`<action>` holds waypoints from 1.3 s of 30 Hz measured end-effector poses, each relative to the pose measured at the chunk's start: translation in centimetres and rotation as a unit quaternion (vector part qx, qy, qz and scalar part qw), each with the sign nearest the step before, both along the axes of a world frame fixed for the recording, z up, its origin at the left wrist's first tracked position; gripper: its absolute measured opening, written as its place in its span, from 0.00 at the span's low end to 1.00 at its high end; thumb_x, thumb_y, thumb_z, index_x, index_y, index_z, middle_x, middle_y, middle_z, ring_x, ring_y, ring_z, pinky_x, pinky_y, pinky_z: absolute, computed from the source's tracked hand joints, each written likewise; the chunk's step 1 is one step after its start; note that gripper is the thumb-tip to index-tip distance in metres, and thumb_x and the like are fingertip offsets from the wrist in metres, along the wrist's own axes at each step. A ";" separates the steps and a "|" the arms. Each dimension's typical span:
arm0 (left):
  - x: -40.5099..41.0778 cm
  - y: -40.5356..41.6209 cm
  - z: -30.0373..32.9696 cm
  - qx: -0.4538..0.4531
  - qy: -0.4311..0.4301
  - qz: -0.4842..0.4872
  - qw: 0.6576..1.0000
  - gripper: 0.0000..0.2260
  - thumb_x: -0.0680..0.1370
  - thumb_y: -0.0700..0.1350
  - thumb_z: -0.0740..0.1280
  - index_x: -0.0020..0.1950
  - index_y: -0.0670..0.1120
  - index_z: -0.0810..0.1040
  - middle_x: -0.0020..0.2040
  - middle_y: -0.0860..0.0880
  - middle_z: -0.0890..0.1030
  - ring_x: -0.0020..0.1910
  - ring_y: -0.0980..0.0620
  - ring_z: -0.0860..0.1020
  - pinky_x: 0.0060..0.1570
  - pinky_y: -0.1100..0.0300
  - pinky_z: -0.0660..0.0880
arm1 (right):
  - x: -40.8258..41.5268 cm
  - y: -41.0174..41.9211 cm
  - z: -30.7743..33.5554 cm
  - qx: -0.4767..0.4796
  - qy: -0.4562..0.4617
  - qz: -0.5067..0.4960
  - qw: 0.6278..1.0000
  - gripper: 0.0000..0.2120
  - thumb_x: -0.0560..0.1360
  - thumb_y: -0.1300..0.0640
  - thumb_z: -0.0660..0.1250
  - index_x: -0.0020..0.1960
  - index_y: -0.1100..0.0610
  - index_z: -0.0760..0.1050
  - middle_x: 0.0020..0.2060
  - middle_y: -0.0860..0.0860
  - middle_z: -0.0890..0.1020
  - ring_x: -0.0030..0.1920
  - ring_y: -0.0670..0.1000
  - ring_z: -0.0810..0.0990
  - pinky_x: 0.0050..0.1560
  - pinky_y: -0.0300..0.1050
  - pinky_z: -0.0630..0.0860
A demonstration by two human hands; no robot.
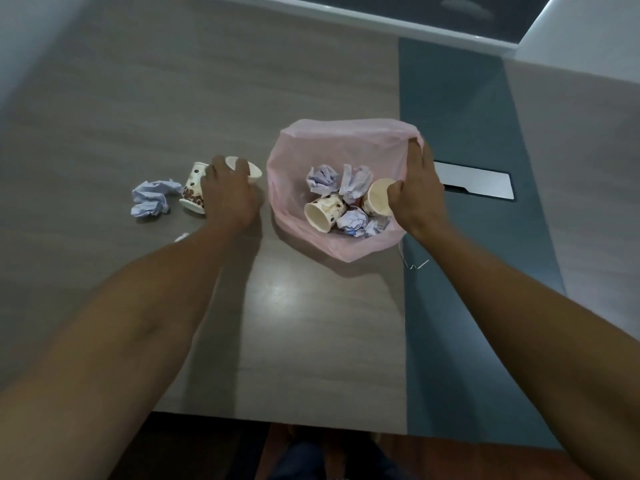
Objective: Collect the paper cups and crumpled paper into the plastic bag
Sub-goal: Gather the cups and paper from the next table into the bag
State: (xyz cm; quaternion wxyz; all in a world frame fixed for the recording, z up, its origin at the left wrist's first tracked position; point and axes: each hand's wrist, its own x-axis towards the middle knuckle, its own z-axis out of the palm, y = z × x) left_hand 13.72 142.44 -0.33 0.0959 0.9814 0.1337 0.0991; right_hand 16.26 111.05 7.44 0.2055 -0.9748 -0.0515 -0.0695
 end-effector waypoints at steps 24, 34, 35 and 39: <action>4.2 -12.2 1.5 -0.307 0.055 0.004 0.950 0.17 0.85 0.51 0.59 0.61 0.40 0.80 0.60 0.37 0.79 0.55 0.40 0.78 0.47 0.57 0.68 | 0.0 0.5 1.0 0.014 0.064 0.063 0.996 0.37 0.75 0.68 0.65 0.81 0.57 0.56 0.82 0.54 0.54 0.75 0.60 0.66 0.69 0.55 0.69; 1.0 -5.6 1.0 -0.267 0.003 0.018 0.963 0.11 0.78 0.45 0.63 0.50 0.42 0.83 0.48 0.43 0.82 0.48 0.43 0.81 0.44 0.56 0.74 | 0.8 1.5 0.8 0.013 0.048 0.067 0.997 0.41 0.73 0.69 0.66 0.80 0.53 0.54 0.81 0.51 0.52 0.64 0.62 0.74 0.58 0.60 0.78; 0.5 -4.7 0.7 -0.235 -0.007 0.049 0.971 0.11 0.77 0.44 0.63 0.49 0.42 0.83 0.52 0.42 0.81 0.51 0.42 0.80 0.48 0.54 0.75 | 0.9 1.6 0.7 0.011 0.051 0.061 0.997 0.41 0.74 0.69 0.66 0.81 0.53 0.52 0.82 0.51 0.50 0.66 0.63 0.74 0.59 0.60 0.78; -1.3 0.0 -0.1 -0.097 -0.039 0.143 0.984 0.12 0.75 0.43 0.66 0.57 0.48 0.82 0.66 0.41 0.72 0.65 0.40 0.71 0.63 0.48 0.69 | 1.3 1.7 0.9 0.006 0.059 0.052 0.997 0.42 0.76 0.68 0.67 0.82 0.56 0.47 0.83 0.52 0.47 0.66 0.65 0.73 0.56 0.59 0.76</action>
